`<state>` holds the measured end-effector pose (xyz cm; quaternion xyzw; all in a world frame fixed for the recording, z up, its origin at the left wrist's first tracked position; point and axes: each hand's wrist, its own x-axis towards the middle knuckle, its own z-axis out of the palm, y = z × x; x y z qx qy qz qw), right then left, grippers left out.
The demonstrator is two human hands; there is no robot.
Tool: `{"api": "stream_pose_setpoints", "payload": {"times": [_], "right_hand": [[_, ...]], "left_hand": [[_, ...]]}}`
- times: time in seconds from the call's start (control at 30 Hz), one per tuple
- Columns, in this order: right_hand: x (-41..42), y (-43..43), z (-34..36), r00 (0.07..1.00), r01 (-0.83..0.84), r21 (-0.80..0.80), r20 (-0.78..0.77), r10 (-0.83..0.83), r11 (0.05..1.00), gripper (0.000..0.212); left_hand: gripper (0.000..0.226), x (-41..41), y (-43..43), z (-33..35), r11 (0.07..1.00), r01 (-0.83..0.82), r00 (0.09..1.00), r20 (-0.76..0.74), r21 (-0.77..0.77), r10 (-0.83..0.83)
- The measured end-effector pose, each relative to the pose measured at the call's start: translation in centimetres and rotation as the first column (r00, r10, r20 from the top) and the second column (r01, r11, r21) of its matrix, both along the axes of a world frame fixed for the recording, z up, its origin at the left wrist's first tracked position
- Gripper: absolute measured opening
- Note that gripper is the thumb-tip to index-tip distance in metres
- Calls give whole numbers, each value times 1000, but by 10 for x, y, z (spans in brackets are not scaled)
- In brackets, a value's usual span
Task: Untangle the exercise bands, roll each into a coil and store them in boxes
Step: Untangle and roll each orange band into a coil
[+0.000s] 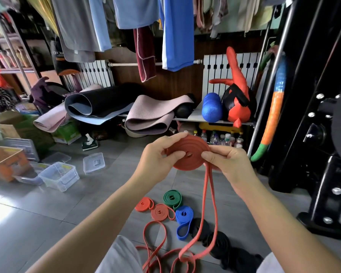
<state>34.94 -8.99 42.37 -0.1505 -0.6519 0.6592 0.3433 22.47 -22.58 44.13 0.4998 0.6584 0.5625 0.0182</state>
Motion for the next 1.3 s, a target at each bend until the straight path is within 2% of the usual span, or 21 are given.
{"api": "stream_pose_setpoints", "payload": {"times": [0.1,0.17,0.23,0.3,0.37,0.43,0.47,0.53,0.6,0.67,0.77,0.93,1.0,1.1,1.23,1.3], "right_hand": [[-2,-6,-4,999,-6,-87,-35,3,996,18],[-4,-8,-7,998,-27,-143,-66,18,989,19],[-4,-7,-8,998,-21,-146,-53,14,989,20],[-3,-1,-8,1000,-4,-53,20,5,999,19],[-2,5,-7,995,-27,87,96,19,996,19],[-2,9,-3,987,-82,199,153,51,977,22],[-2,10,-1,982,-104,237,179,62,966,25],[-4,14,5,972,-136,315,224,66,939,25],[-5,16,9,968,-150,356,242,64,922,25],[-5,17,10,973,-142,319,221,72,937,26],[-4,20,6,982,-119,260,172,75,958,27],[-2,18,-7,997,-48,87,58,43,995,24],[-4,14,-10,1000,-7,49,18,7,999,23],[-8,7,-15,999,26,-29,-21,-27,999,25],[-9,5,-21,997,26,-156,-74,-38,987,20],[-6,9,-22,998,11,-128,-62,-20,992,21]], "left_hand": [[55,6,4,-7,987,31,958,277,160,-75],[53,10,7,-13,979,-1,915,394,204,-82],[50,15,9,-20,981,-38,892,449,192,-53],[45,16,10,-26,991,-33,903,428,133,-28],[42,10,9,-25,1000,-22,957,288,15,16],[43,0,6,-18,991,-5,1000,22,-130,8],[47,-4,6,-13,975,-5,988,-152,-224,-30],[60,-8,7,-4,920,-30,890,-429,-391,-154],[59,-8,7,4,908,-26,829,-516,-418,-214],[54,-11,7,7,939,2,830,-524,-344,-194],[50,-13,5,7,975,-13,891,-445,-223,-90],[60,-8,6,3,997,-61,994,-95,-40,57],[60,-2,9,1,999,-44,995,95,11,43],[54,6,12,-7,990,-37,919,393,138,-20],[48,20,12,-19,984,-68,906,423,168,-9],[45,21,9,-22,993,-28,908,419,115,-23]]}}
